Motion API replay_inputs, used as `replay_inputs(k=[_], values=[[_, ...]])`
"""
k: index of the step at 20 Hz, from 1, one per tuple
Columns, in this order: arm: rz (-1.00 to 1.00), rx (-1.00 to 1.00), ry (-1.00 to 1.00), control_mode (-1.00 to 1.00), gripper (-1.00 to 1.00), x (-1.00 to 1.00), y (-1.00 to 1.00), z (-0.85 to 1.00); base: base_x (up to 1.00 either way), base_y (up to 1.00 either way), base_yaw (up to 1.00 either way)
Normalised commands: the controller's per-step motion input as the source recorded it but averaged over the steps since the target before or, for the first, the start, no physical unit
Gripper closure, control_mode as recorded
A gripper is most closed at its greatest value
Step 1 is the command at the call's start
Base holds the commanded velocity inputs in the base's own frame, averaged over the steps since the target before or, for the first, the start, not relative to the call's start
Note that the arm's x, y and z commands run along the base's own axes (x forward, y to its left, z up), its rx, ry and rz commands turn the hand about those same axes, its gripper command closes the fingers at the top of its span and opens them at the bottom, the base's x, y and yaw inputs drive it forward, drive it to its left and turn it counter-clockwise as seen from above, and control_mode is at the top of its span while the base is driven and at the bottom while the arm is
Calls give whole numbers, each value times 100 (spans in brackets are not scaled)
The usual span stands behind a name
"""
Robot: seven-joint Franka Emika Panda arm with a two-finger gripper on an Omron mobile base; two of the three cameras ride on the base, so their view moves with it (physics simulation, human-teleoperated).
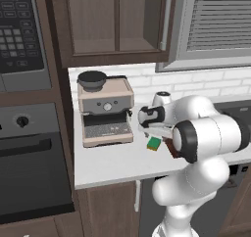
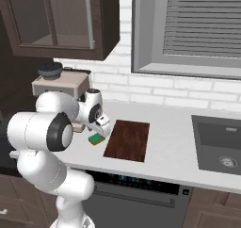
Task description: Pick up the sponge from the counter and clean the cutting board by briefly scrubbing or pressing down on the cutting board. Once finished, release the sponge.
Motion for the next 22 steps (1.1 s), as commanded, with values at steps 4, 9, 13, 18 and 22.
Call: replay_inputs(k=[4, 9, 13, 18, 22], values=[[0, 0, 0, -100, -100, 1, 0, -25, 0, 0, 0], [0, 0, 0, -100, -100, 9, 0, -19, 0, 0, 0], [0, 0, -1, -100, -100, 20, 0, -2, 0, 0, 0], [0, 0, -1, -100, -100, 13, -1, -10, 0, 0, 0], [0, 0, 0, -100, -100, 0, -3, -19, 0, 0, 0]])
